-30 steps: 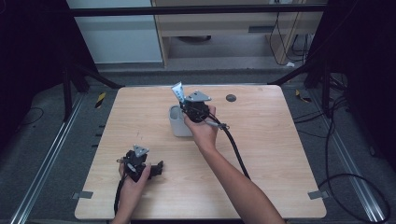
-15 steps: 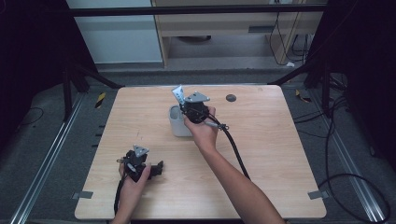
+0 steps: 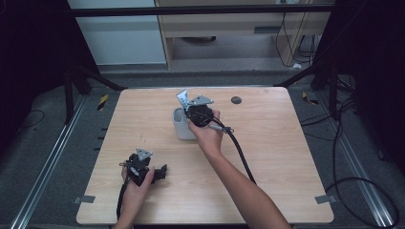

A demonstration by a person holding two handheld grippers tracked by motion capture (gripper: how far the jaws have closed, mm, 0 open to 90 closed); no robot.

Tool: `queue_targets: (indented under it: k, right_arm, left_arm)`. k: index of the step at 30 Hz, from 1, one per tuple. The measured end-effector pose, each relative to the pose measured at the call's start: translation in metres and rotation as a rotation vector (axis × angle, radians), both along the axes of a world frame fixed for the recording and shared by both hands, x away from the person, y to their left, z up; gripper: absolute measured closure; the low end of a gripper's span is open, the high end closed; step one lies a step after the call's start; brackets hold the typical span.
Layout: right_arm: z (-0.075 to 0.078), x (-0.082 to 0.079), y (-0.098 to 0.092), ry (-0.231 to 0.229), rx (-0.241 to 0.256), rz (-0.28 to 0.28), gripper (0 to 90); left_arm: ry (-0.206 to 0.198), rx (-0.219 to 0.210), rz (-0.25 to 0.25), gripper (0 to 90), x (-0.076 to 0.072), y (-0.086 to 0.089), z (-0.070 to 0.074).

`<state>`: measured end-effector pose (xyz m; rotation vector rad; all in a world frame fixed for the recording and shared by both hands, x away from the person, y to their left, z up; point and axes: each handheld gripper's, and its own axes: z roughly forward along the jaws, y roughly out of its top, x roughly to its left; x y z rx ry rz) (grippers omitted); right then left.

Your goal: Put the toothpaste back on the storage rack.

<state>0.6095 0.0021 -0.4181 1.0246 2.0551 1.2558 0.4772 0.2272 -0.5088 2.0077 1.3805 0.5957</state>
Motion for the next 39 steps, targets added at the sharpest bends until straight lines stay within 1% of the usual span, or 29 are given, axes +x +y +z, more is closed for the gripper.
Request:
queue_targets:
  k: [6, 16, 21, 32, 39]
  right_arm:
    - [-0.0014, 0.0001, 0.0009, 0.001, -0.007, 0.003, 77.0]
    - [-0.0029, 0.0011, -0.0003, 0.020, -0.016, -0.002, 77.0]
    - [-0.0023, 0.0012, -0.0004, 0.023, -0.017, -0.002, 76.9]
    - [0.0009, 0.0024, -0.0022, 0.047, -0.025, -0.005, 76.5]
    - [0.0009, 0.0025, -0.0023, 0.048, -0.023, -0.002, 76.1]
  left_arm:
    - [0.000, 0.000, 0.000, 0.0, 0.0000, 0.0000, 0.0000]
    - [0.000, 0.000, -0.001, 0.0, 0.0001, 0.0000, 0.0000]
    - [0.000, 0.000, -0.001, 0.0, 0.0001, -0.0001, 0.0000]
    - [0.000, 0.001, -0.003, 0.0, 0.0001, -0.0001, 0.0000]
    - [0.000, 0.001, -0.002, 0.0, 0.0002, -0.0001, 0.0000]
